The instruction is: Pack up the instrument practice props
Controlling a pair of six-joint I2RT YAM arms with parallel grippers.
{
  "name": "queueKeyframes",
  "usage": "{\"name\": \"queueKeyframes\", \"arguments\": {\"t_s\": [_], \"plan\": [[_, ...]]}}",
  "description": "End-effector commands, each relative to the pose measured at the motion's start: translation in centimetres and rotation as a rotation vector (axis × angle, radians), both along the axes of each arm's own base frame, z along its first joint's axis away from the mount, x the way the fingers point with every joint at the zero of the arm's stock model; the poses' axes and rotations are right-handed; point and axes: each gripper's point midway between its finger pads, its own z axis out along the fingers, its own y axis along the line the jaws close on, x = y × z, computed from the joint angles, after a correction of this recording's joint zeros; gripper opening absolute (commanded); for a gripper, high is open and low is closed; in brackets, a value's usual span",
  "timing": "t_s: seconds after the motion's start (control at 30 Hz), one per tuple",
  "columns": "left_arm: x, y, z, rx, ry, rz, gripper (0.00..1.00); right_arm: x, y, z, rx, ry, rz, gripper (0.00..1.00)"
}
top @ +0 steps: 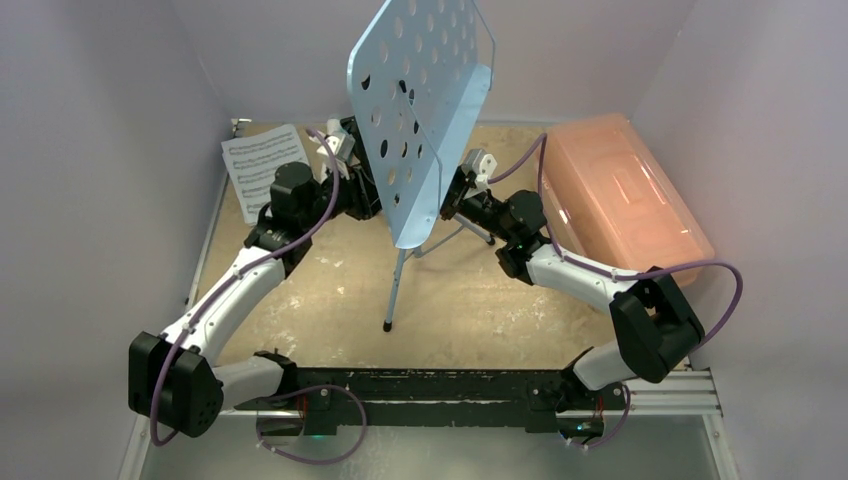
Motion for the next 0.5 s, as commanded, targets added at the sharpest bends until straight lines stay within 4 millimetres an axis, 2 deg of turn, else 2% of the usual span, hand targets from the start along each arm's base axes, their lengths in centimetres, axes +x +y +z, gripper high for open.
{"name": "queueKeyframes", "arguments": {"t_s": [0.0, 0.27, 0.47], "plan": [[-0.5, 0.1, 0.6, -0.021, -0.016, -0.002, 0.32, -2.3, -0.2, 3.6, 0.044, -0.145, 0.046, 0.0], [-2.7, -0.1, 3.6, -0.031, -0.193, -0.088, 0.46, -2.3, -0.1, 3.5, 0.043, -0.144, 0.046, 0.0], [-3.6, -0.9, 3.4, -0.008, -0.234, -0.18, 0.48, -2.3, -0.1, 3.5, 0.044, -0.143, 0.05, 0.0]]}}
